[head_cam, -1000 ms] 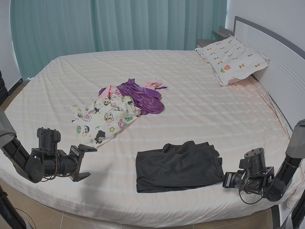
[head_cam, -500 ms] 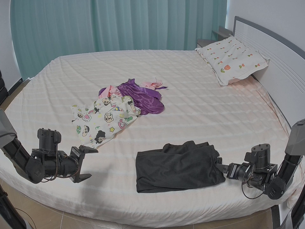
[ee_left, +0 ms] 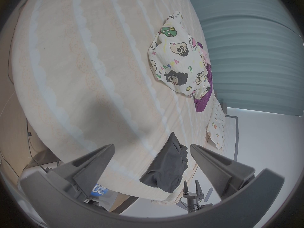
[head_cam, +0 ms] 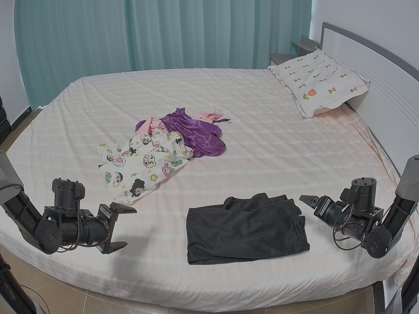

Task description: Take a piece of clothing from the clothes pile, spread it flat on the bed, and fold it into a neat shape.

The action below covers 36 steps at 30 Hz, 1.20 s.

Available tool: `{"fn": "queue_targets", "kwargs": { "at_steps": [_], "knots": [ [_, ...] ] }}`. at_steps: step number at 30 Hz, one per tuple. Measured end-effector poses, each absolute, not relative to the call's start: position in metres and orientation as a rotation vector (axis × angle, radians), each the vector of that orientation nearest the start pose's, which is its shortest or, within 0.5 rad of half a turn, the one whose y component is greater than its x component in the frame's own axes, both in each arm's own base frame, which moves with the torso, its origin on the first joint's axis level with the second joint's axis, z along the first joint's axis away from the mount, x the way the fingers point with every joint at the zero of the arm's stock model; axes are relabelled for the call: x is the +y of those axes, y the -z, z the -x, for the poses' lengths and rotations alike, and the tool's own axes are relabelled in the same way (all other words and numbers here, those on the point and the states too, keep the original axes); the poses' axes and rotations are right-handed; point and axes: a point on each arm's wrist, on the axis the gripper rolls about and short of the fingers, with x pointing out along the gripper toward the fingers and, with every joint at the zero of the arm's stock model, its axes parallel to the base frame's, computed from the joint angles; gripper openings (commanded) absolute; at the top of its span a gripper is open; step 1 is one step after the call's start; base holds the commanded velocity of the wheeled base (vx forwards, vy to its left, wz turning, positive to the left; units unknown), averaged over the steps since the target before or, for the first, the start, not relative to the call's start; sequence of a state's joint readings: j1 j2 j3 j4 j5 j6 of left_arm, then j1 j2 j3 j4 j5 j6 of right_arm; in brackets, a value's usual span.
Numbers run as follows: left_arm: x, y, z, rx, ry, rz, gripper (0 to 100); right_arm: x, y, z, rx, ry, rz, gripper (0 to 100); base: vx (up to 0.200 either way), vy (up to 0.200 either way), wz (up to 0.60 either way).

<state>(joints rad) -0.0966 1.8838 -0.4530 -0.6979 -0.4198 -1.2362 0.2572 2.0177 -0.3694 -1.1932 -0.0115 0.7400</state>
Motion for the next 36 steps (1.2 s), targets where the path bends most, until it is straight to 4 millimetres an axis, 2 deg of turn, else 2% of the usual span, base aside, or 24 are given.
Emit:
{"fn": "queue_targets", "kwargs": {
  "at_steps": [8,24,36],
  "knots": [
    [-0.036,-0.055,-0.263,0.937,-0.003,1.262,100,0.071,-0.044,-0.276,0.549,-0.096,-0.744,100,0.2,0.0,0.0],
    [-0.039,-0.051,-0.261,0.942,-0.003,1.248,100,0.075,-0.032,-0.275,0.635,-0.185,-0.756,100,0.0,0.0,0.0],
    [-0.041,-0.05,-0.262,0.95,0.0,1.243,100,0.086,-0.014,-0.296,0.649,-0.227,-0.719,100,0.0,0.0,0.0]
  ]
}}
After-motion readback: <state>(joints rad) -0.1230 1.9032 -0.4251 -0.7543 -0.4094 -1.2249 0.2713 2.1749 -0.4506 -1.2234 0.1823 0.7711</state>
